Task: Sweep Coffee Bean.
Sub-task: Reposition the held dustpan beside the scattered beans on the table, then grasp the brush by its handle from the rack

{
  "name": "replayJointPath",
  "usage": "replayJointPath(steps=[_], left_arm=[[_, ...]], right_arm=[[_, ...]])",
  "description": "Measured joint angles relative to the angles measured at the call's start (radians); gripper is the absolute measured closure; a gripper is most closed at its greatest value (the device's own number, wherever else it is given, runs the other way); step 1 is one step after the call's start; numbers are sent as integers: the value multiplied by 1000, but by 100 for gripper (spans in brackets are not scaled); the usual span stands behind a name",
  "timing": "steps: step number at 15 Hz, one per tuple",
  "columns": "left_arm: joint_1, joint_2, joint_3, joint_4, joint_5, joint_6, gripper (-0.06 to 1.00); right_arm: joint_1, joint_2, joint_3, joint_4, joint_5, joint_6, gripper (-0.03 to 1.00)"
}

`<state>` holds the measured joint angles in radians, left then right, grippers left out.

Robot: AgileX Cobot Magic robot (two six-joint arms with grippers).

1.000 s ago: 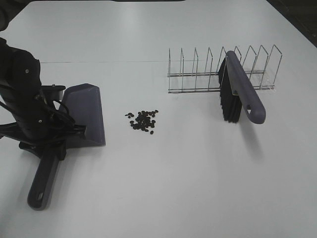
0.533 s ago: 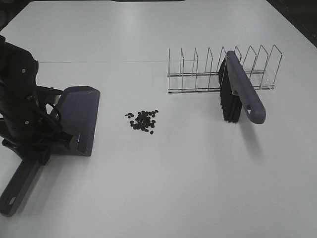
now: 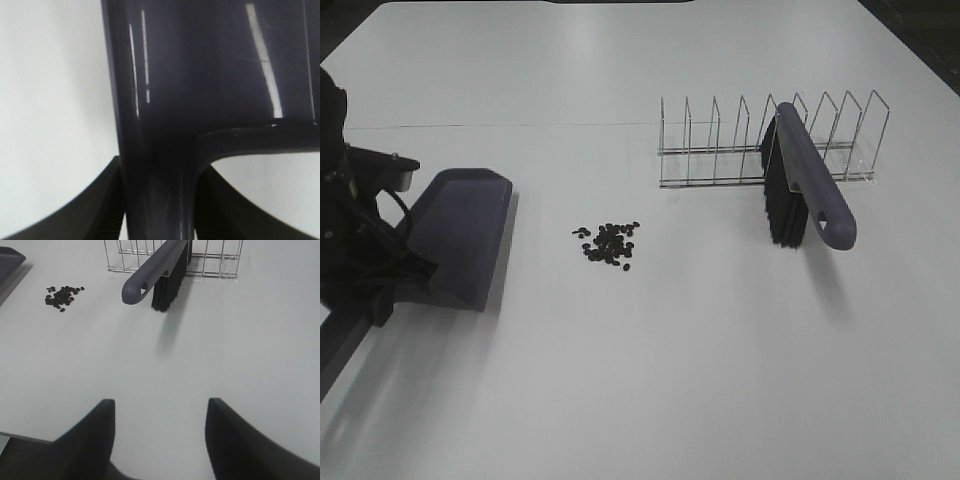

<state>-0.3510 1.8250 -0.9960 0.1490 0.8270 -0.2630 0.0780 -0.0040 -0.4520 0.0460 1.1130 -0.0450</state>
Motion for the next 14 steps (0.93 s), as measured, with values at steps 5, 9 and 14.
replayJointPath(steps=[5,9,14], left_arm=[[0,-1,95,-38,-147,1,61],[0,-1,95,-38,-162,1,61],[0,-1,96,-38,-162,1,61]], right_arm=[[0,17,0,13,0,7,34],[0,308,-100,60,25,28,-1],[0,829,-387,83,37,36,-2]])
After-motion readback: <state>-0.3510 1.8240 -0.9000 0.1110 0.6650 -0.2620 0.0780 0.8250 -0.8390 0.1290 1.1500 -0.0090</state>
